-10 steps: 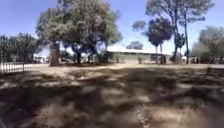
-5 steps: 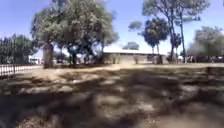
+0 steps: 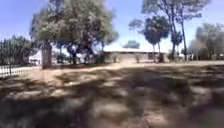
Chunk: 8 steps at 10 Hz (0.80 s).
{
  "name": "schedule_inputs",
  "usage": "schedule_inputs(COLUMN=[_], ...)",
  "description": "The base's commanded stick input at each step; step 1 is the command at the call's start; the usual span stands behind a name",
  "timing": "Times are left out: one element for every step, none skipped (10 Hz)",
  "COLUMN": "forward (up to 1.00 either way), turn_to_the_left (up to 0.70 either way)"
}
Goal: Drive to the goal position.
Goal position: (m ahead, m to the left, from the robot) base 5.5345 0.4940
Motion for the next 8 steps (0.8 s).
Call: schedule_inputs(forward=[0.7,0.7,0.7,0.7,0.7,0.7,0.7,0.7], turn_to_the_left=[-0.26,0.0,0.0,0.0,0.0,0.0,0.0,0.0])
